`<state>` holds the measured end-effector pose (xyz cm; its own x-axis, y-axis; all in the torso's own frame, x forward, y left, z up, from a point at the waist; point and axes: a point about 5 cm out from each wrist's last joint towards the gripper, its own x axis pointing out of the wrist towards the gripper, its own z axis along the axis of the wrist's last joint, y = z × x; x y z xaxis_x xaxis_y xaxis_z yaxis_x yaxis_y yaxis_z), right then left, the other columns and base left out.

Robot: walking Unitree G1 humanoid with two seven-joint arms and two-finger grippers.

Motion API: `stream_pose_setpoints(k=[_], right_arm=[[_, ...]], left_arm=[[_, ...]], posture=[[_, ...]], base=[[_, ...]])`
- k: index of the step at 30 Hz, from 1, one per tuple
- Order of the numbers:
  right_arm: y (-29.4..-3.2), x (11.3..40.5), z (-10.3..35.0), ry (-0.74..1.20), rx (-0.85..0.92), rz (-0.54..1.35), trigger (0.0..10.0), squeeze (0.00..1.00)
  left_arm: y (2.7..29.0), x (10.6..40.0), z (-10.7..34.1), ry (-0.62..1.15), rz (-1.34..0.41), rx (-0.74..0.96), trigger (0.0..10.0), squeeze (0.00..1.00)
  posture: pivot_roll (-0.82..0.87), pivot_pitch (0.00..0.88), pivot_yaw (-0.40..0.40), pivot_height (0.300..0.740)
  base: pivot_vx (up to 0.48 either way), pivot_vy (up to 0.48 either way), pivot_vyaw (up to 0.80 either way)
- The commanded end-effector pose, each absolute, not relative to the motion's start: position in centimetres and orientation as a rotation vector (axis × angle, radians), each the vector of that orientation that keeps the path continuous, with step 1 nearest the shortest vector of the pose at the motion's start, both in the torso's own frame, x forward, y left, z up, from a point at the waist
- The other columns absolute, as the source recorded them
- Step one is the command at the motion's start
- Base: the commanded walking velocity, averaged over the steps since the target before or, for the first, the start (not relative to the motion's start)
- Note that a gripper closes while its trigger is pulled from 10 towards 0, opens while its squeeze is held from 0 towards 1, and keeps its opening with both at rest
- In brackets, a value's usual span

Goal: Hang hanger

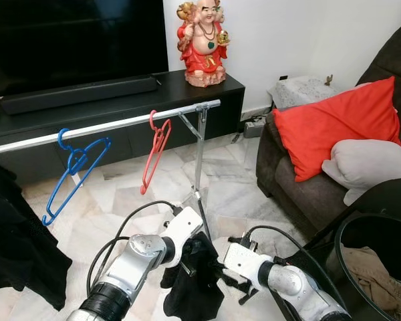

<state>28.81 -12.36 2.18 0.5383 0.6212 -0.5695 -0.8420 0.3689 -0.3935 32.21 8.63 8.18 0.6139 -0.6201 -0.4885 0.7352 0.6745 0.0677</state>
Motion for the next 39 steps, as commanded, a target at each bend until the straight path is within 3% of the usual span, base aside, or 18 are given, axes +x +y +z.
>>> stream_pose_setpoints(k=[1,17,23,39], right_arm=[[-12.1,28.8,2.5,0.33,-0.693,0.98,10.0,0.0],[-11.5,30.7,3.2,0.262,-0.64,0.713,10.0,0.0],[-11.5,31.0,2.9,0.284,-0.547,0.592,10.0,0.0],[-13.5,31.9,3.0,0.302,-0.633,0.449,10.0,0.0]], left_arm=[[8.6,32.9,9.0,0.431,-0.769,0.272,0.0,0.0],[7.5,32.5,9.5,0.416,-0.833,0.243,0.0,0.0],[7.0,32.4,9.6,0.415,-0.85,0.241,0.0,0.0],[6.7,32.1,9.7,0.417,-0.871,0.245,0.0,0.0]], posture=[[0.05,0.043,0.005,0.74],[0.06,0.043,0.006,0.74],[0.07,0.045,0.004,0.74],[0.06,0.043,0.002,0.74]], base=[[0.0,0.0,0.0],[0.0,0.0,0.0],[0.0,0.0,0.0],[0.0,0.0,0.0]])
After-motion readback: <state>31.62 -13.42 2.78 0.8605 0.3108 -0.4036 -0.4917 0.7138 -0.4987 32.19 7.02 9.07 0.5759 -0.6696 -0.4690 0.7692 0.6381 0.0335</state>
